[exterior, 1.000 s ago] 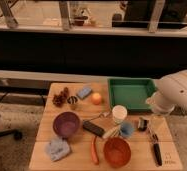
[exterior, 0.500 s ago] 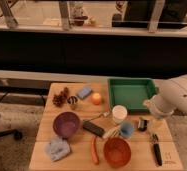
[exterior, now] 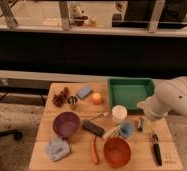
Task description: Place fork in paper cup
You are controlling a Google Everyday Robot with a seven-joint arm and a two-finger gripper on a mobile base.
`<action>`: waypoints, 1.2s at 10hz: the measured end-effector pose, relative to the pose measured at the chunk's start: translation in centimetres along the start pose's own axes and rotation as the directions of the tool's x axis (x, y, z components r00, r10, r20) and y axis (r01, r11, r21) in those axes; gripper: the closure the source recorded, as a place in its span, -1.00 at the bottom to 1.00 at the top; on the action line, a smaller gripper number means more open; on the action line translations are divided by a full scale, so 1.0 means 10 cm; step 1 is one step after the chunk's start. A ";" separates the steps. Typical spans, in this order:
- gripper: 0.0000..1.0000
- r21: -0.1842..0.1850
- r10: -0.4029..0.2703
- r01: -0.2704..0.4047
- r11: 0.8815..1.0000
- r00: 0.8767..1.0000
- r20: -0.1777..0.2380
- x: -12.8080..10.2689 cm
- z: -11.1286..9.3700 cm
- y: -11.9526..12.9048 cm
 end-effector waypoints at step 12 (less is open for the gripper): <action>-0.60 0.036 -0.163 0.160 0.987 0.977 0.140 -0.82 0.27 0.01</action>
